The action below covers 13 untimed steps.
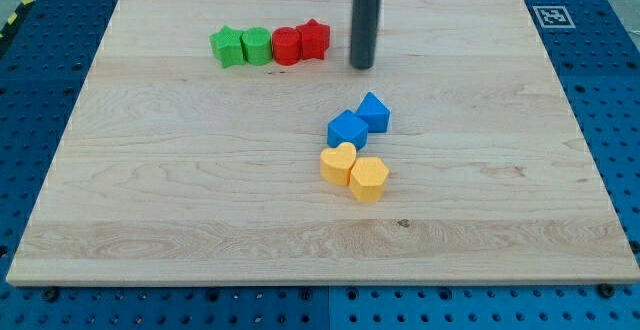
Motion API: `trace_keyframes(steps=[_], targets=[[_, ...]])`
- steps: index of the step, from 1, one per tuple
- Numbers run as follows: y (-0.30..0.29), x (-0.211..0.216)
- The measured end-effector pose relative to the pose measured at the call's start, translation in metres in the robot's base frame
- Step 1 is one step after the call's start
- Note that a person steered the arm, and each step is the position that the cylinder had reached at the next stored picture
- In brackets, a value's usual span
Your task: Push the red star closer to blue triangle
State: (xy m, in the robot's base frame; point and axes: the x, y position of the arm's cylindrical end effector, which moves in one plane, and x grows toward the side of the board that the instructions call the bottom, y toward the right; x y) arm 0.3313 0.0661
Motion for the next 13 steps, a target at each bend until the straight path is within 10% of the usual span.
trace_keyframes(steps=[3, 13], targets=[[-0.121, -0.103], [0.0, 0.047]])
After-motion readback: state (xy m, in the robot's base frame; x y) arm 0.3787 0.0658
